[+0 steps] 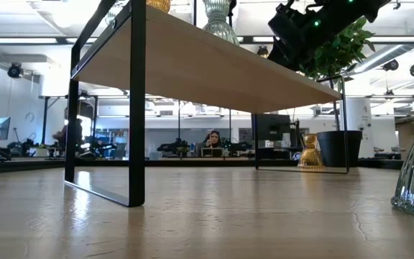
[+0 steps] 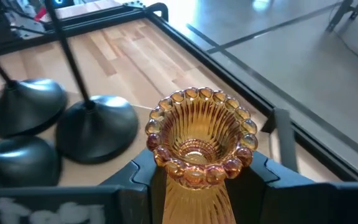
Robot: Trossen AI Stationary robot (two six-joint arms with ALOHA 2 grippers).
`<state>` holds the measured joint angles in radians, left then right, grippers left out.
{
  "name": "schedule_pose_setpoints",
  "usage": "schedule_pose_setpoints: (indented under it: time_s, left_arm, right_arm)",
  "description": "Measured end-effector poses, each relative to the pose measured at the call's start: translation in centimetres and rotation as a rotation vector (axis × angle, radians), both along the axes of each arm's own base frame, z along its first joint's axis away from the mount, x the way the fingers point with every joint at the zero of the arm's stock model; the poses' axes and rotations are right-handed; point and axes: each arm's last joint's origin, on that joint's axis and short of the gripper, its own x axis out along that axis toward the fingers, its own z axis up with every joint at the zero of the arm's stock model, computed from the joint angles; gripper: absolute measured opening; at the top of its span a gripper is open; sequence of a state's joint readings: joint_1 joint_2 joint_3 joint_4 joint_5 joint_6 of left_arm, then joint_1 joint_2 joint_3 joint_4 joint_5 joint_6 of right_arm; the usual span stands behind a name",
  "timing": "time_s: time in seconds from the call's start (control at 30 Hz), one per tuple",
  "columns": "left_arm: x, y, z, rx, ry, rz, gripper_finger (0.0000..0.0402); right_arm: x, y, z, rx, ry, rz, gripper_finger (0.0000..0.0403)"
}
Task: Pick & Place candle stick holders
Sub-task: Put the bottom yellow candle holder on the shelf
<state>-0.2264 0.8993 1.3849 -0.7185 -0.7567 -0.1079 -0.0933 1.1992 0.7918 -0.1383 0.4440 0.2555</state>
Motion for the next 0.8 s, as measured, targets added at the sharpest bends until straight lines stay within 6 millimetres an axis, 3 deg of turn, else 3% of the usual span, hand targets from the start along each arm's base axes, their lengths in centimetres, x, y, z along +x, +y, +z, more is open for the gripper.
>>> schedule_pose_setpoints:
  time_s: [0.37, 0.8]
  left_arm:
    - [0.0, 0.0, 0.0, -0.005, -0.003, 0.001, 0.0119]
    - [0.0, 0.0, 0.0, -0.017, -0.010, 0.003, 0.0119]
  right_arm:
    - [-0.2, -1.4, 0.0, 0.019, 0.002, -0.003, 0.0117]
    - [-0.2, -1.5, 0.0, 0.029, 0.003, 0.015, 0.0117]
